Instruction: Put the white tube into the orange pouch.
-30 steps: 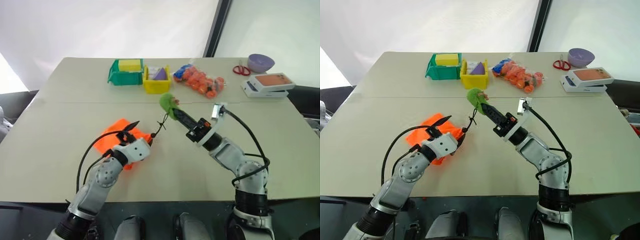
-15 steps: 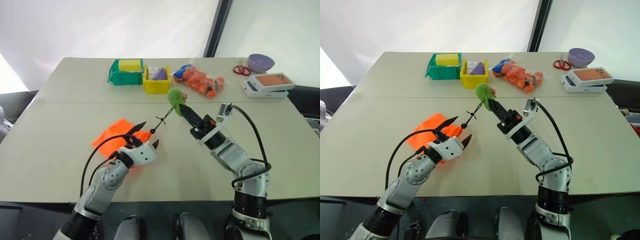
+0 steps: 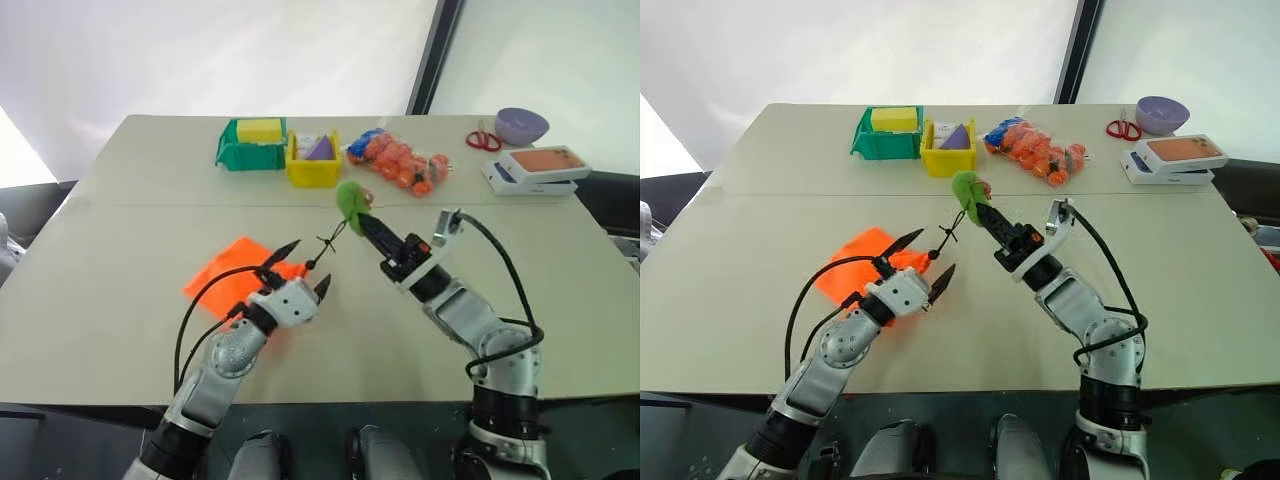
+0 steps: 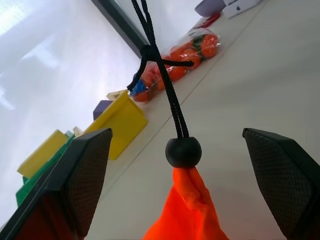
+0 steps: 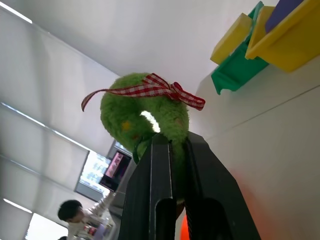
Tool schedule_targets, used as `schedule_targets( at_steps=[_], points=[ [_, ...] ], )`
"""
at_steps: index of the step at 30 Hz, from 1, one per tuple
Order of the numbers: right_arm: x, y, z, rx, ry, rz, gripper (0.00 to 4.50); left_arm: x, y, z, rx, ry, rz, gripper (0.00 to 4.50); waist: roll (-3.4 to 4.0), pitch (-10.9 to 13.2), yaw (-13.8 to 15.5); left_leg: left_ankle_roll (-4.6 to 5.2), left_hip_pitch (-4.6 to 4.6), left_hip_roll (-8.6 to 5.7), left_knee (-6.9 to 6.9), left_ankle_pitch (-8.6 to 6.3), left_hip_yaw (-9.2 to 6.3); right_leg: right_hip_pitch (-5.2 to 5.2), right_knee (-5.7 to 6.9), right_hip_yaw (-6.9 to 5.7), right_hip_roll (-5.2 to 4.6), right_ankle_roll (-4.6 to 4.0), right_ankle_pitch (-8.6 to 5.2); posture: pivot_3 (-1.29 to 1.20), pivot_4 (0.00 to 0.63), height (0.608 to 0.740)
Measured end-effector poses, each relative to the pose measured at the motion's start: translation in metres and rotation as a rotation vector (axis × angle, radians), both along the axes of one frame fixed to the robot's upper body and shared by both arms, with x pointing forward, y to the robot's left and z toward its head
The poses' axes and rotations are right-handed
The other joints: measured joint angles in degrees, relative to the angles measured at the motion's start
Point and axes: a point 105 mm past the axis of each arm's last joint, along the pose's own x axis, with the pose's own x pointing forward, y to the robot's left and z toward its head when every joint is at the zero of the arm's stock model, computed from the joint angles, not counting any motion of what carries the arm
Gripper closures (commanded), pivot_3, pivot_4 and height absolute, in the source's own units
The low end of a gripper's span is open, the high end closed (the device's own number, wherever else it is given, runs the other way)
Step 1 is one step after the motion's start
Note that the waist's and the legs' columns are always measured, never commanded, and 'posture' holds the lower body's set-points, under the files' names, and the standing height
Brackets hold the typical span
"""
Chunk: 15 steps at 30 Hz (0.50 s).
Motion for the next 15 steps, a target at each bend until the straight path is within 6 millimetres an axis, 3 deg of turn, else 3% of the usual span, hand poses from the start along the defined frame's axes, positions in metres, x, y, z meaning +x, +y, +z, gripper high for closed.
schedule_targets(
  at_steps=[3,8,15],
  points=[
    [-0.003,-0.021,-0.018,-0.212,-0.017,-0.034,4.5,-0.007,0.012,-0.006,-0.086,0.135,-0.049,0.04,0.0,0.0,0.0,0.03,-0.04,0.0,0.01,-0.01,-0.02,0.04,-0.14,-0.08,0.02,0.0,-0.01,0.0,0.15,0.74],
    [-0.028,-0.05,-0.047,-0.561,-0.051,0.048,4.5,-0.012,0.044,-0.011,-0.184,0.323,-0.075,0.04,0.03,0.0,0.1,0.06,-0.16,0.02,0.09,-0.03,-0.13,0.09,-0.31,-0.26,0.1,0.02,0.0,0.0,0.15,0.74],
    [-0.052,-0.057,-0.067,-0.851,-0.124,0.216,4.5,-0.009,0.072,0.004,-0.348,0.538,-0.166,0.04,-0.06,0.0,0.2,0.06,-0.32,0.05,0.23,-0.02,-0.4,0.18,-0.55,-0.48,0.27,0.01,-0.02,0.0,0.15,0.74]
  ],
)
